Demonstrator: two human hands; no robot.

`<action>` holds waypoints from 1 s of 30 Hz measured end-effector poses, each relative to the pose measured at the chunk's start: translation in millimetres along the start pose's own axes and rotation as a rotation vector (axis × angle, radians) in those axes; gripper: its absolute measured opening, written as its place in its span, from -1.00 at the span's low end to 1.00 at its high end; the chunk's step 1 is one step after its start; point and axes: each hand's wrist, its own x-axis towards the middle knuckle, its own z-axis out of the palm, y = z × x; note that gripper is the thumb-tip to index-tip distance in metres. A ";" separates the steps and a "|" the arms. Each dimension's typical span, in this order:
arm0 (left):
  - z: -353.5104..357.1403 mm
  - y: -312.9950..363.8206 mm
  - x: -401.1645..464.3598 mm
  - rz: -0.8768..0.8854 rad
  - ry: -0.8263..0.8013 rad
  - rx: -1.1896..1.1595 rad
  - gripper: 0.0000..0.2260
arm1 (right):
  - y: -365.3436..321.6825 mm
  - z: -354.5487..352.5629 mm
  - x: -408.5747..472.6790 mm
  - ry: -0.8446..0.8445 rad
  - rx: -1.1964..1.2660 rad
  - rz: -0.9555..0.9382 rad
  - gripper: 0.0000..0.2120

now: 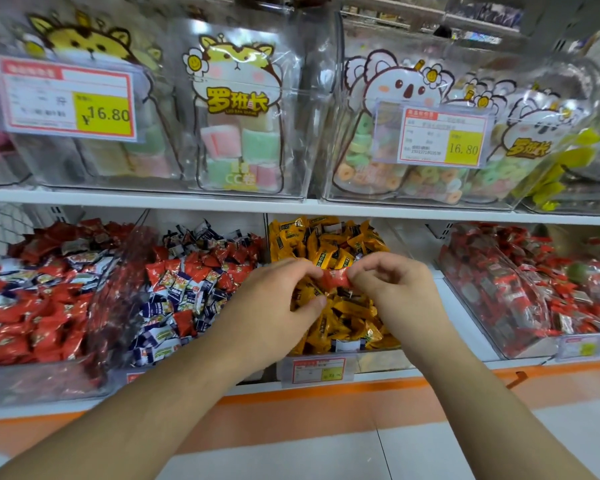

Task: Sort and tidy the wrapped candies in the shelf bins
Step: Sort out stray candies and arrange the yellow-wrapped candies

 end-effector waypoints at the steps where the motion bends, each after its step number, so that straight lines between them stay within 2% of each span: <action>1: -5.5 1.8 -2.1 -0.019 0.046 -0.037 -0.68 | -6.5 2.6 -3.4 -0.038 0.020 -0.012 -0.83; 4: -24.9 0.2 -14.4 -0.101 0.135 -0.154 -0.63 | -19.8 21.0 -15.9 -0.148 -0.011 -0.047 -0.84; 8: -56.9 -12.3 -42.5 -0.255 0.064 -0.319 -0.94 | -37.1 54.8 -34.3 -0.250 -0.003 -0.068 -0.88; 11: -94.5 -32.4 -68.6 -0.366 0.086 -0.431 -0.96 | -50.8 73.0 -46.2 -0.306 0.042 -0.090 -0.93; 17: -157.0 -104.1 -121.5 -0.505 0.458 -0.215 -0.89 | -57.3 97.8 -55.2 -0.282 -0.072 -0.088 -0.79; 20: -168.4 -128.2 -135.4 -0.577 0.494 -0.035 -0.89 | -60.0 109.1 -55.6 -0.270 -0.085 -0.067 -0.76; 23: -168.6 -123.3 -141.2 -0.557 0.472 0.030 -0.90 | -64.1 116.2 -53.7 -0.254 -0.063 -0.061 -0.76; 30: -141.5 -92.0 -131.2 -0.266 0.292 0.078 -0.83 | -58.6 113.8 -48.3 -0.223 -0.034 -0.062 -0.77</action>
